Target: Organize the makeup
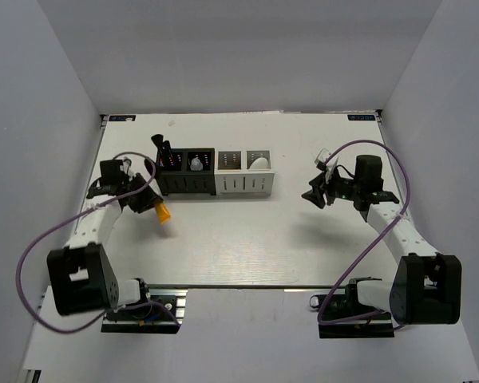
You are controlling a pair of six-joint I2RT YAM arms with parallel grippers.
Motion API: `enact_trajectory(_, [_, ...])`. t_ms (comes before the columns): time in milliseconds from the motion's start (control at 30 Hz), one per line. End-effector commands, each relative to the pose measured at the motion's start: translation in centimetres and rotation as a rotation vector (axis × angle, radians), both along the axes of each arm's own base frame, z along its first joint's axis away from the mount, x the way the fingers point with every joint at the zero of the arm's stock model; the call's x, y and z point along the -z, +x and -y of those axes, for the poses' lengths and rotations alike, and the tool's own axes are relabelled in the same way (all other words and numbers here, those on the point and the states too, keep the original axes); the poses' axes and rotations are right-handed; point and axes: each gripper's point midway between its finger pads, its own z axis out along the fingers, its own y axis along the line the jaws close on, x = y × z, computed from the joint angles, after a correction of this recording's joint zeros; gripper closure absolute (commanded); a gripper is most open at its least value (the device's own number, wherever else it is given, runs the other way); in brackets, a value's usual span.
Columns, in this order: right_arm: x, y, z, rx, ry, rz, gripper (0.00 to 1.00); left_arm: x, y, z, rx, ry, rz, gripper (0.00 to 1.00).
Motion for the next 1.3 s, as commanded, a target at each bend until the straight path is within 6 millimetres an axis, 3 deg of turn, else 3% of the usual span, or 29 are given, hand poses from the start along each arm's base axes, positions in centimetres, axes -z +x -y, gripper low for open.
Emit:
enact_trajectory(0, [-1.8,0.9,-0.2,-0.021,0.007,0.036,0.42,-11.2,2.5,4.5,0.228,-0.130,0.378,0.89])
enact_trajectory(33, [-1.9,0.8,-0.3,-0.025,0.008,0.031,0.42,-13.5,2.5,5.5,0.270,-0.141,0.462,0.89])
enact_trajectory(133, [-2.4,1.2,-0.3,-0.029,0.013,0.023,0.42,-17.3,2.4,7.6,0.320,-0.259,0.577,0.89])
enact_trajectory(233, [-3.0,1.5,-0.7,-0.051,0.013,0.035,0.42,-21.7,3.7,10.1,0.393,-0.362,0.707,0.88])
enact_trajectory(300, [-2.9,1.6,-0.8,-0.064,0.006,0.040,0.42,-22.0,6.0,11.4,0.431,-0.375,0.706,0.88])
enact_trajectory(333, [-3.3,1.8,-0.8,-0.067,0.003,0.051,0.42,-24.0,6.6,13.1,0.481,-0.379,0.749,0.88])
enact_trajectory(367, [-3.3,1.7,-0.9,-0.072,0.000,0.046,0.42,-23.4,8.3,13.9,0.494,-0.381,0.736,0.88])
enact_trajectory(433, [-3.4,1.8,-0.8,-0.069,-0.006,0.045,0.42,-23.7,9.7,15.8,0.540,-0.382,0.743,0.88])
enact_trajectory(467, [-3.5,1.8,-0.9,-0.069,-0.009,0.046,0.42,-26.3,10.3,18.1,0.596,-0.386,0.818,0.88])
enact_trajectory(500, [-3.6,1.8,-0.8,-0.063,-0.009,0.046,0.42,-24.8,11.7,19.5,0.619,-0.392,0.787,0.88])
enact_trajectory(533, [-3.6,1.8,-0.7,-0.058,-0.010,0.045,0.42,-24.8,12.2,20.8,0.645,-0.391,0.788,0.88])
enact_trajectory(567, [-3.7,1.7,-0.6,-0.054,-0.012,0.047,0.42,-26.6,12.3,23.0,0.699,-0.381,0.831,0.88])
enact_trajectory(600, [-3.6,1.6,-0.5,-0.049,-0.012,0.043,0.42,-24.9,13.4,24.4,0.723,-0.378,0.803,0.88])
enact_trajectory(633, [-3.7,1.5,-0.5,-0.047,-0.016,0.046,0.42,-24.1,13.5,25.4,0.744,-0.374,0.771,0.87])
enact_trajectory(667, [-3.7,1.4,-0.4,-0.041,-0.022,0.050,0.42,-25.3,13.4,27.3,0.798,-0.357,0.815,0.87])
enact_trajectory(700, [-3.6,1.3,-0.2,-0.036,-0.027,0.050,0.42,-23.7,14.0,28.3,0.816,-0.346,0.794,0.87])
enact_trajectory(767, [-3.6,1.1,0.0,-0.031,-0.038,0.057,0.42,-23.3,14.0,30.2,0.859,-0.311,0.828,0.87])
enact_trajectory(1000, [-3.4,0.7,0.2,-0.021,-0.045,0.046,0.42,-21.0,15.1,32.7,0.866,-0.190,0.935,0.88])
enact_trajectory(1233, [-3.6,0.9,0.3,-0.020,-0.048,0.046,0.42,-18.1,16.9,33.3,0.852,-0.127,0.916,0.86])
enact_trajectory(1267, [-3.6,0.9,0.3,-0.020,-0.048,0.046,0.42,-16.9,17.2,33.4,0.856,-0.124,0.894,0.86])
